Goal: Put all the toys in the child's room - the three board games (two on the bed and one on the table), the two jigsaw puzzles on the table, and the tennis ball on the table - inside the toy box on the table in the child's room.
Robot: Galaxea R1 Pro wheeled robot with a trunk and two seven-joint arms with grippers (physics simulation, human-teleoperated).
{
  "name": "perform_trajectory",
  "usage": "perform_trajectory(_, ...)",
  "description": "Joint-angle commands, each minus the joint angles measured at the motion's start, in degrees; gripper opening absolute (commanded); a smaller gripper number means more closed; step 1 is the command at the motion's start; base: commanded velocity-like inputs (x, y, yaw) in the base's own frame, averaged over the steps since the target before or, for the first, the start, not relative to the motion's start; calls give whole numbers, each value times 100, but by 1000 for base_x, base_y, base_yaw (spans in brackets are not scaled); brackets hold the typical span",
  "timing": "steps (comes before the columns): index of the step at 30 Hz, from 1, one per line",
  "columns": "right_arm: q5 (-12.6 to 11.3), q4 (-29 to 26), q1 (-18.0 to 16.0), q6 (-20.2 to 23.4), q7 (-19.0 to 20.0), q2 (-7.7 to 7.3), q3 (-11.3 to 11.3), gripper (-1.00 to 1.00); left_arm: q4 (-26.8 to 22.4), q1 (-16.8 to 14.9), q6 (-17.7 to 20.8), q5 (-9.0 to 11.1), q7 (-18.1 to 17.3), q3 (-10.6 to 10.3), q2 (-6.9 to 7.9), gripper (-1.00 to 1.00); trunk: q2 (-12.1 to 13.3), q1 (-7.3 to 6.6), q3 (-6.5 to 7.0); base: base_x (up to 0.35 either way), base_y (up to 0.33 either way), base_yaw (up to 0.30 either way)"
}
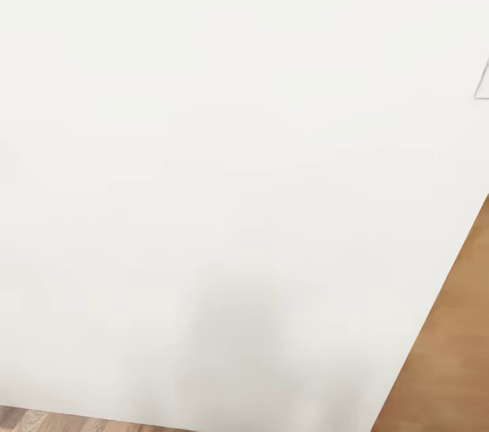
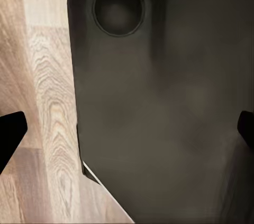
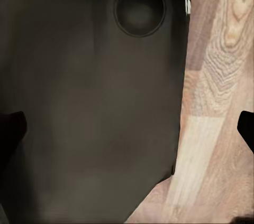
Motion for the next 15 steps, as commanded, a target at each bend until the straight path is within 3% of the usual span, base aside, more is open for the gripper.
perform_trajectory(1, 0, 0, -1, 0, 0, 0, 0, 100, 0, -1, 0, 0, 0, 0, 0, 100, -1, 0, -3, 0, 0, 0)
perform_trajectory(4, -27, 0, -10, 65, -24, 70, -4, 100, -9, -10, 9, 9, -2, -9, -79, 100, -1, 0, -3, 0, 0, 0)
perform_trajectory(15, -51, 0, -10, -33, -10, 207, -9, 100, -9, -10, 9, 9, -2, -10, -56, 100, -1, 0, -3, 0, 0, 0)
